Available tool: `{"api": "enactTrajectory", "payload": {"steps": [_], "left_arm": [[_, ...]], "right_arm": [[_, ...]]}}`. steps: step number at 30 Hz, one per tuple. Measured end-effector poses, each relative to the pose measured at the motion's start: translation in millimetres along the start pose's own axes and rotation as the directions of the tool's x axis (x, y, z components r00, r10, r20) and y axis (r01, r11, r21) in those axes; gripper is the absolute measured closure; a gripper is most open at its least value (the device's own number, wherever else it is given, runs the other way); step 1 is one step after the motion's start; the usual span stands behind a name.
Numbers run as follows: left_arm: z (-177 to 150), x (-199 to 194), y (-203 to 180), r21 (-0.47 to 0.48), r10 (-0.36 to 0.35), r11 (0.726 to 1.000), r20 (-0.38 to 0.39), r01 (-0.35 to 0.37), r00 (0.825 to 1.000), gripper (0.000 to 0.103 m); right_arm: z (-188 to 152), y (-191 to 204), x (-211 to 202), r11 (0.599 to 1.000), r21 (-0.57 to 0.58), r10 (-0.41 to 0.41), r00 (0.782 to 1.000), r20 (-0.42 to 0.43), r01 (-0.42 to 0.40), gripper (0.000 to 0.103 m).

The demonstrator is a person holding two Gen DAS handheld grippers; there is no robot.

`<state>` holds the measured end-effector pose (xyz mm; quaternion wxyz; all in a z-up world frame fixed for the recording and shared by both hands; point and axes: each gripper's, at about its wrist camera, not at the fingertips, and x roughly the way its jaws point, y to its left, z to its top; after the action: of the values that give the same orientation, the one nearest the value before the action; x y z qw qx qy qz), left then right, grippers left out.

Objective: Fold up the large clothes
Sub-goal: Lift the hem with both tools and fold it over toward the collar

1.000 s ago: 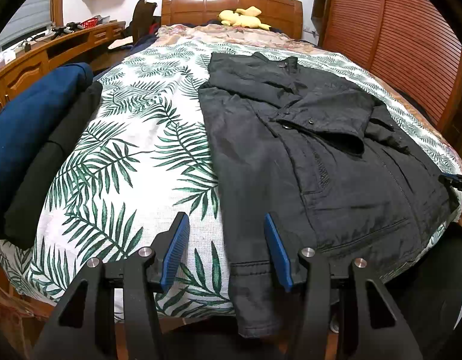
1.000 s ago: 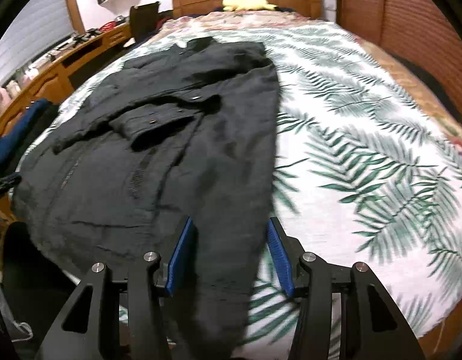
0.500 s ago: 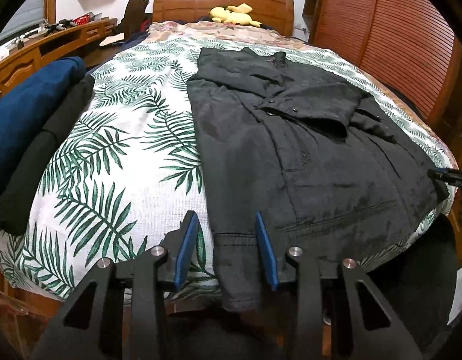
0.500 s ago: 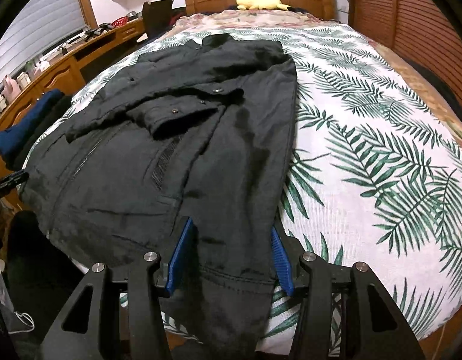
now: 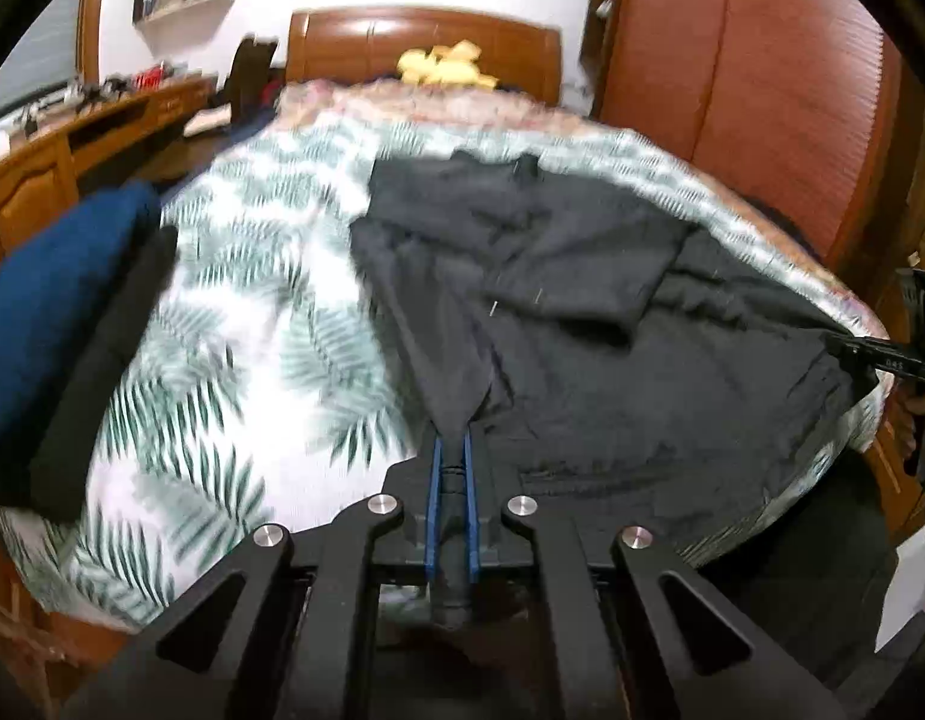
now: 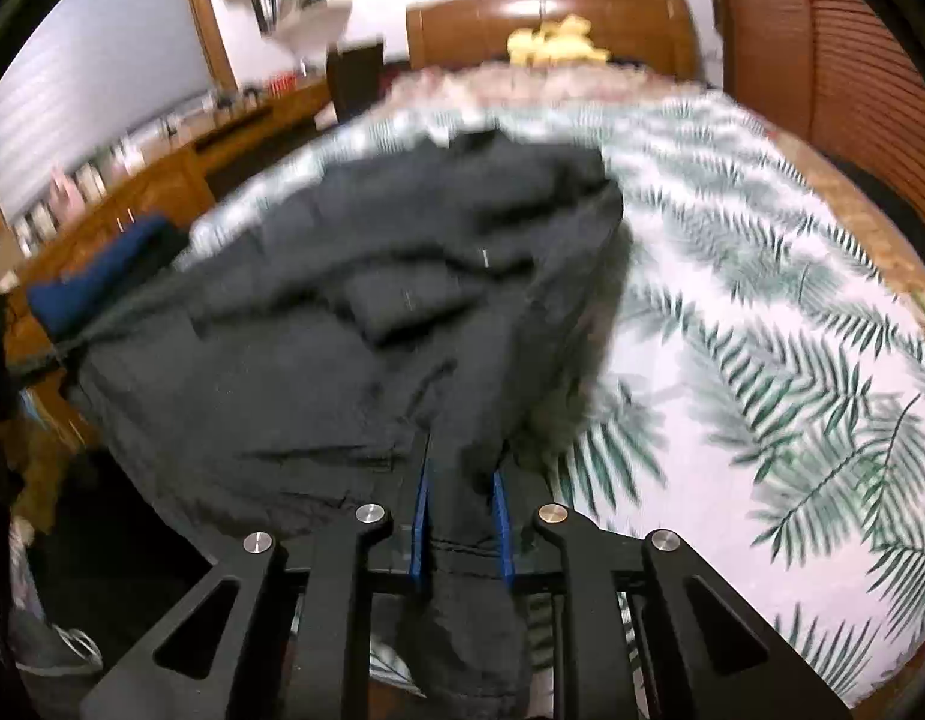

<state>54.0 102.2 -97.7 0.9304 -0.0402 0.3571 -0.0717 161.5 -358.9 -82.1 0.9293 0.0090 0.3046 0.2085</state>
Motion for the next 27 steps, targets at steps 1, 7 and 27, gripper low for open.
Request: {"api": "enactTrajectory", "payload": {"steps": [1, 7, 27], "left_arm": [[9.5, -5.1, 2.4, -0.028, -0.025, 0.999, 0.012, 0.026, 1.000, 0.096], [62.2, -46.5, -10.6, 0.007, -0.016, 1.000, 0.126, 0.015, 0.992, 0.097], [107.8, -177.9, -56.8, 0.138, -0.056, 0.990, 0.339, 0.009, 0.939, 0.097]], "right_arm": [[7.0, 0.0, -8.2, 1.000, 0.004, 0.010, 1.000, 0.029, -0.010, 0.087], [46.0, 6.5, -54.8, 0.999, -0.026, 0.023, 0.989, 0.145, -0.019, 0.088], [28.1, 38.5, -256.4, 0.992, -0.123, 0.019, 0.898, 0.439, 0.039, 0.090]]}}
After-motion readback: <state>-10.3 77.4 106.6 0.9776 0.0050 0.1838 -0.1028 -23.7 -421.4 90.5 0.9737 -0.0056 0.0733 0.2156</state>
